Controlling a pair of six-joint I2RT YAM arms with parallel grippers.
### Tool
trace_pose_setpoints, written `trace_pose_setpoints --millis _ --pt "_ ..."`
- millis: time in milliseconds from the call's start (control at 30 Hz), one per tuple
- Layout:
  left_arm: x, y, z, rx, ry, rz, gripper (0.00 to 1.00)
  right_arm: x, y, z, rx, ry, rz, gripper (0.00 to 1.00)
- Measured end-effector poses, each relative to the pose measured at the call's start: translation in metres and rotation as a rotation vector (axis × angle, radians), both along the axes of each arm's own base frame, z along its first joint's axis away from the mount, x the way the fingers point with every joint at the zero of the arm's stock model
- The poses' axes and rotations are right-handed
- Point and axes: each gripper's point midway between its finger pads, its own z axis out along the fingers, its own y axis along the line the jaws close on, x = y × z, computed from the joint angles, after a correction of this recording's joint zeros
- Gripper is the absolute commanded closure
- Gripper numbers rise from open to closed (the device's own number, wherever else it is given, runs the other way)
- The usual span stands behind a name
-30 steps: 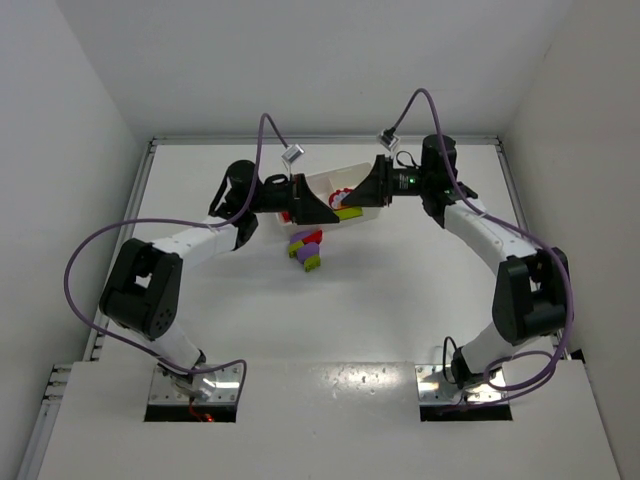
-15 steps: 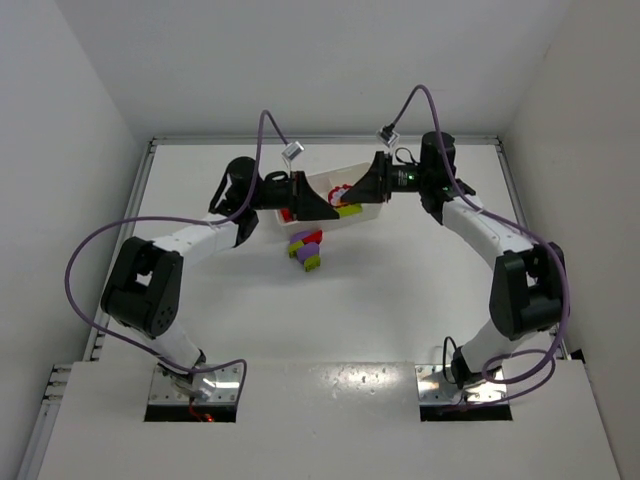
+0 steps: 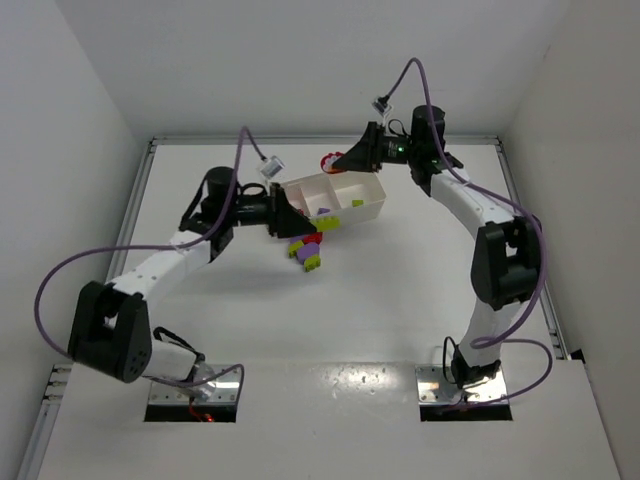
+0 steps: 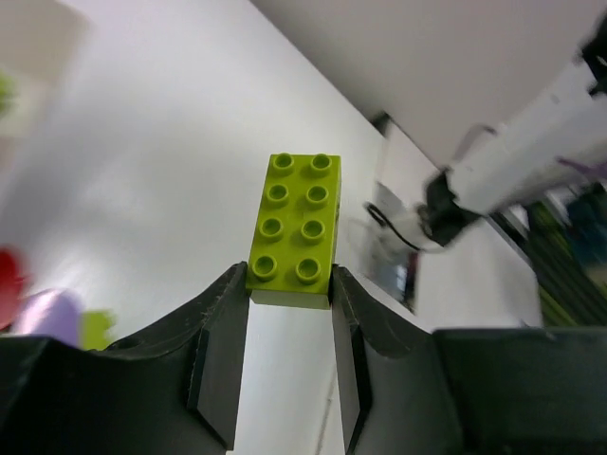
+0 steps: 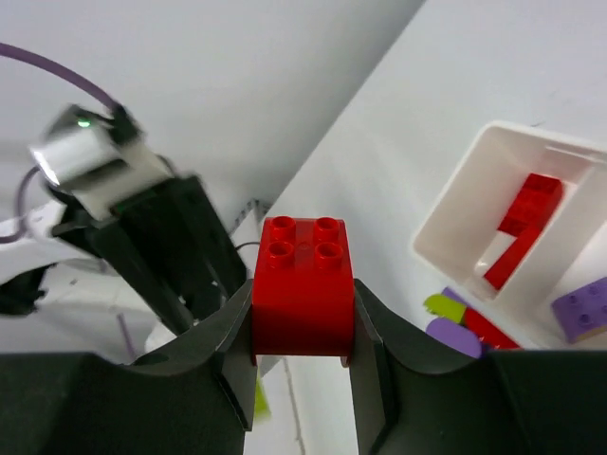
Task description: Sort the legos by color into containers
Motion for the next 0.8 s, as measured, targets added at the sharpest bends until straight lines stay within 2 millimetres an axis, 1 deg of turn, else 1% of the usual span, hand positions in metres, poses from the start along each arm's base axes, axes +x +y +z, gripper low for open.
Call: trace_pose_setpoints --millis 33,133,167,233,333,400,500,567,600,633,667,700,767,800 --pt "0.007 0.016 0.003 0.008 -0.017 0.065 0.95 0.004 0.003 -0.006 -0.013 -0.001 -0.008 1.0" --pt "0.032 0.063 0.019 0.042 -0.084 0.278 0.95 0.019 0.016 -0.034 -0.096 0.007 -0.048 1.0" --pt "0.038 0.079 0.024 0.056 -0.109 0.347 0.95 0.024 0.022 -0.044 -0.132 0.016 -0.058 1.0" --pt "0.043 0.102 0.036 0.083 -0.156 0.464 0.95 0.033 0.039 -0.062 -0.203 -0.005 -0.07 1.0" --pt "0.044 0.131 0.05 0.123 -0.208 0.614 0.95 0.037 0.066 -0.088 -0.308 -0.033 -0.064 1.0" --pt "0.046 0.145 0.056 0.152 -0.22 0.692 0.95 0.038 0.082 -0.107 -0.382 -0.055 -0.057 1.0" --pt "0.054 0.169 0.057 0.193 -0.208 0.799 0.95 0.034 0.101 -0.13 -0.463 -0.08 -0.036 1.0" --pt "0.06 0.189 0.052 0.223 -0.188 0.875 0.95 0.03 0.106 -0.146 -0.512 -0.083 -0.025 1.0" --pt "0.062 0.197 0.05 0.236 -0.179 0.901 0.95 0.03 0.107 -0.153 -0.533 -0.082 -0.024 0.94" --pt "0.064 0.203 0.048 0.249 -0.166 0.925 0.95 0.03 0.106 -0.161 -0.555 -0.08 -0.024 0.86" --pt "0.065 0.207 0.046 0.259 -0.158 0.938 0.95 0.03 0.105 -0.167 -0.573 -0.078 -0.025 0.76" --pt "0.067 0.209 0.044 0.267 -0.151 0.945 0.95 0.031 0.102 -0.174 -0.593 -0.074 -0.029 0.59" --pt "0.07 0.21 0.04 0.28 -0.136 0.947 0.95 0.033 0.099 -0.185 -0.622 -0.069 -0.034 0.43" --pt "0.071 0.21 0.037 0.285 -0.127 0.945 0.95 0.034 0.098 -0.19 -0.635 -0.066 -0.036 0.32"
